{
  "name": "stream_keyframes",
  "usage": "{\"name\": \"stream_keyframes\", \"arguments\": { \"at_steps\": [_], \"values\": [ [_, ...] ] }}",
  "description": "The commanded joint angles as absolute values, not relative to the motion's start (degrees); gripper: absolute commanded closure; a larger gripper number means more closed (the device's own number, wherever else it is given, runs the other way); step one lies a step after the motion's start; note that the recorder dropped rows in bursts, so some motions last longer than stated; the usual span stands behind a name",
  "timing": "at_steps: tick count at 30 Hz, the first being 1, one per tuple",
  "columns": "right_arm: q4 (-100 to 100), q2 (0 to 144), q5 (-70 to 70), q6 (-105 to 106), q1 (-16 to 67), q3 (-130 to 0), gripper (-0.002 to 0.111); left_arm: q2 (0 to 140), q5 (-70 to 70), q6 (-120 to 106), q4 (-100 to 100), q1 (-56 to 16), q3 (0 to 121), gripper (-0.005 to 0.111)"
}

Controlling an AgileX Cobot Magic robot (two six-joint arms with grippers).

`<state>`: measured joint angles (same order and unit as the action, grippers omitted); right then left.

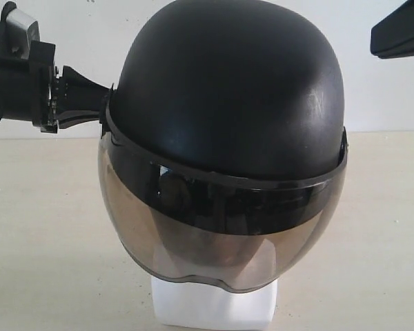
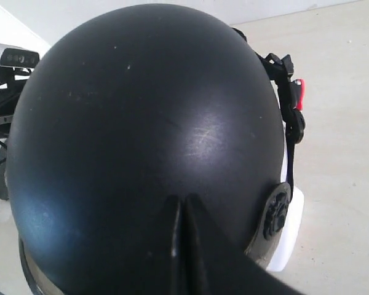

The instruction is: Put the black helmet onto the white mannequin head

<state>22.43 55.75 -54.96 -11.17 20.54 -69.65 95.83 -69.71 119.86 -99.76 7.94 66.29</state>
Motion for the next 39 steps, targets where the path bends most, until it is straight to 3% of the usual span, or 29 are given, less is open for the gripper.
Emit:
{"name": "stream_keyframes", "arguments": {
  "at_steps": [1, 4, 11, 16, 20, 26, 39],
  "values": [
    [22.0, 55.4, -54.3, -11.2, 20.6, -70.1, 0.108, 96.3, -70.0, 120.2, -99.9, 7.5, 66.4, 0.102],
    [21.6, 55.4, -54.3, -11.3, 20.6, -70.1, 0.108, 96.3, -70.0, 120.0, -99.9, 8.2, 65.6, 0.102],
    [7.7, 61.0, -56.7, -18.0, 20.6, -69.8, 0.108, 89.5, -70.0, 120.3, -99.3, 17.0, 65.5, 0.102],
    [8.6, 68.7, -58.7, -20.8, 20.6, -69.8, 0.108, 83.4, -70.0, 120.3, -99.7, 13.9, 67.2, 0.102],
    [12.4, 66.5, -57.7, -22.0, 20.6, -63.8, 0.108, 83.4, -70.0, 120.3, -99.9, 10.8, 66.7, 0.102],
    [19.3, 63.9, -51.0, -20.3, 20.6, -56.7, 0.108, 83.5, -70.0, 120.3, -99.9, 10.6, 66.5, 0.102],
    [25.3, 63.5, -45.8, -17.3, 20.6, -56.0, 0.108, 85.0, -70.0, 120.2, -99.9, 10.6, 61.6, 0.102]
  ]
}}
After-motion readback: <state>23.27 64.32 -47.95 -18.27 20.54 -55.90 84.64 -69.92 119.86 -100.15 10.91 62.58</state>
